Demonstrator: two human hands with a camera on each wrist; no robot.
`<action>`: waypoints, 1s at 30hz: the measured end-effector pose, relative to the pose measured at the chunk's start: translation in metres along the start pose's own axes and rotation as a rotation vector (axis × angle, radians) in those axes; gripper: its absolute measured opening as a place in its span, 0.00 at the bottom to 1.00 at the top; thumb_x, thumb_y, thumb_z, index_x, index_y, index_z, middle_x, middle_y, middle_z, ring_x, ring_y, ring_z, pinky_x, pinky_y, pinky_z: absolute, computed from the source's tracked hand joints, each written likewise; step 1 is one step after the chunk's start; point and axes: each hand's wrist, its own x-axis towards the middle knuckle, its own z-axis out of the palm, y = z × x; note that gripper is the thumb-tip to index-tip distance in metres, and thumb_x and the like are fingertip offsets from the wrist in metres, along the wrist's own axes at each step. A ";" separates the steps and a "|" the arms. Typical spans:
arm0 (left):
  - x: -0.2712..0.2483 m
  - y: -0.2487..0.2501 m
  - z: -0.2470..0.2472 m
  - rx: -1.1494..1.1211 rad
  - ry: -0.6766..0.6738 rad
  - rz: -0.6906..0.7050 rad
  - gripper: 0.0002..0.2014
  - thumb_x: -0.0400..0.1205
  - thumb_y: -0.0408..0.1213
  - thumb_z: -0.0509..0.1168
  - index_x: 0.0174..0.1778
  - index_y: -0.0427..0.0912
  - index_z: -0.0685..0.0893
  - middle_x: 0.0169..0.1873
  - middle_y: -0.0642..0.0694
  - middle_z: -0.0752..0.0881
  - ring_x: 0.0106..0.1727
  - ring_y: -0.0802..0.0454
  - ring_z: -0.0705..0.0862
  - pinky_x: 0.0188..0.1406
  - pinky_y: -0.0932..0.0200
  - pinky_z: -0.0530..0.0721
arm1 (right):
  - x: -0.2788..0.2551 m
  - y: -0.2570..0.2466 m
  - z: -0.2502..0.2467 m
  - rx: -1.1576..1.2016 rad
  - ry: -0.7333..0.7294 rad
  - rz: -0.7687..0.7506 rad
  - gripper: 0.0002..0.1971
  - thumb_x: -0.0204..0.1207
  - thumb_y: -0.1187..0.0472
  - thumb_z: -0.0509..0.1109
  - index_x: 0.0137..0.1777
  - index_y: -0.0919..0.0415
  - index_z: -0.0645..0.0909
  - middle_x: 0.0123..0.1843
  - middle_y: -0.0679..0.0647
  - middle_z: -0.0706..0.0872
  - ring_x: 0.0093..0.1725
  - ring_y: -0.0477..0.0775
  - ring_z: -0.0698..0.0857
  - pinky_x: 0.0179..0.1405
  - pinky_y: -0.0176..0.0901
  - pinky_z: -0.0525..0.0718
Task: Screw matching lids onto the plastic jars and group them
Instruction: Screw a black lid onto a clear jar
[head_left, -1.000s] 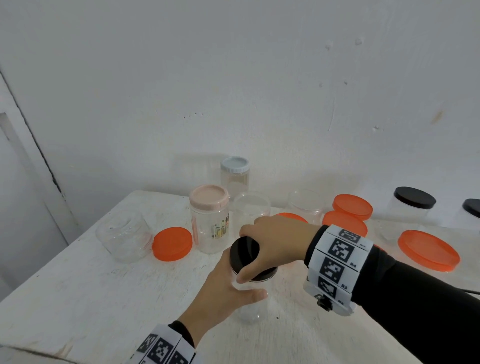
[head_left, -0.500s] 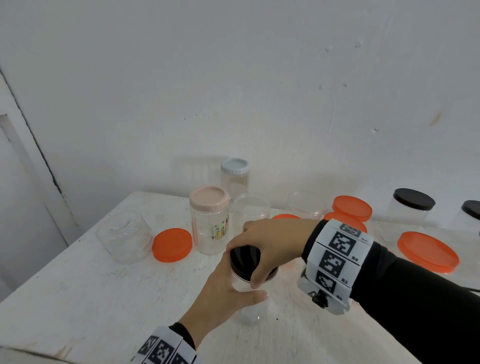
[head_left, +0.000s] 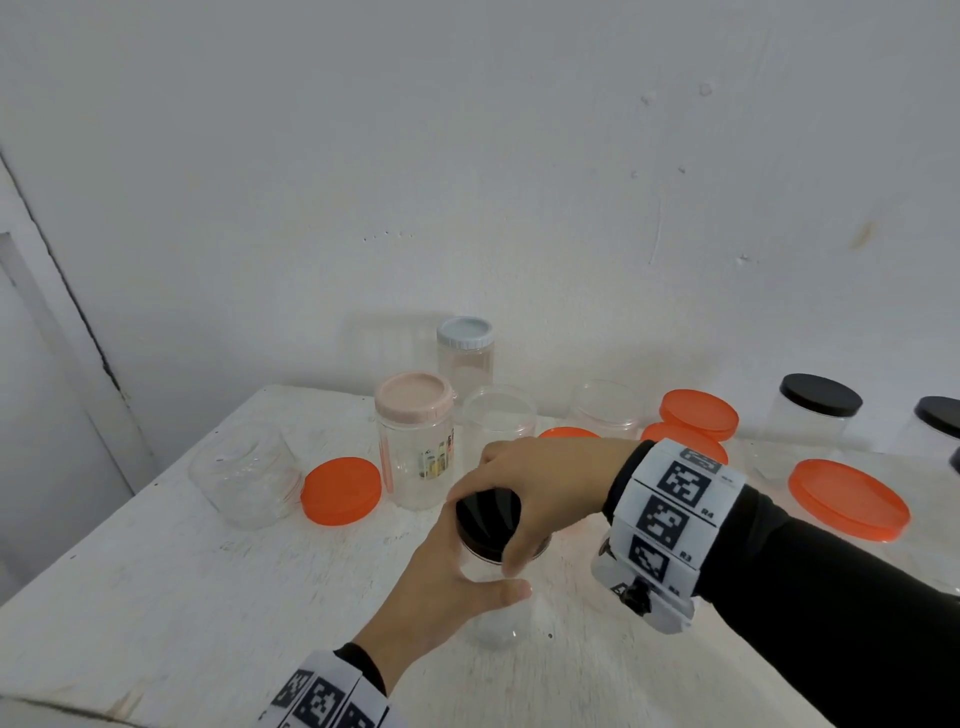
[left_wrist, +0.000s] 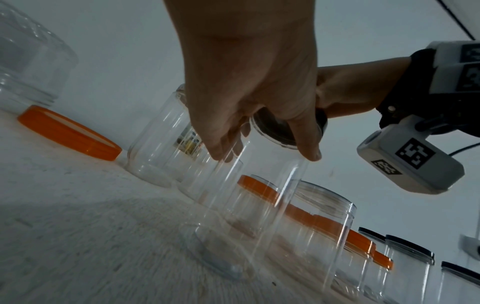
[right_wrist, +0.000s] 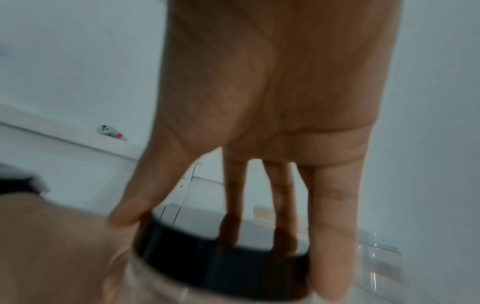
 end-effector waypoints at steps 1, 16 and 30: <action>0.000 0.000 0.000 -0.004 0.011 -0.009 0.42 0.56 0.55 0.81 0.63 0.70 0.67 0.58 0.76 0.79 0.61 0.80 0.75 0.52 0.79 0.76 | 0.000 0.000 0.002 -0.014 0.026 0.029 0.38 0.67 0.39 0.77 0.76 0.39 0.68 0.58 0.45 0.72 0.57 0.50 0.74 0.50 0.42 0.77; 0.001 -0.005 0.000 0.000 0.002 -0.004 0.42 0.62 0.45 0.84 0.63 0.73 0.65 0.57 0.83 0.76 0.61 0.84 0.72 0.50 0.85 0.73 | -0.002 0.001 -0.004 0.051 -0.028 0.005 0.38 0.69 0.50 0.80 0.78 0.38 0.67 0.64 0.46 0.70 0.64 0.50 0.72 0.58 0.44 0.77; 0.002 -0.005 0.000 -0.021 -0.004 -0.014 0.41 0.61 0.43 0.83 0.63 0.71 0.66 0.56 0.81 0.77 0.60 0.84 0.73 0.50 0.86 0.72 | -0.004 0.000 -0.003 0.087 -0.037 -0.007 0.37 0.69 0.52 0.79 0.77 0.38 0.68 0.68 0.46 0.70 0.68 0.51 0.72 0.62 0.46 0.78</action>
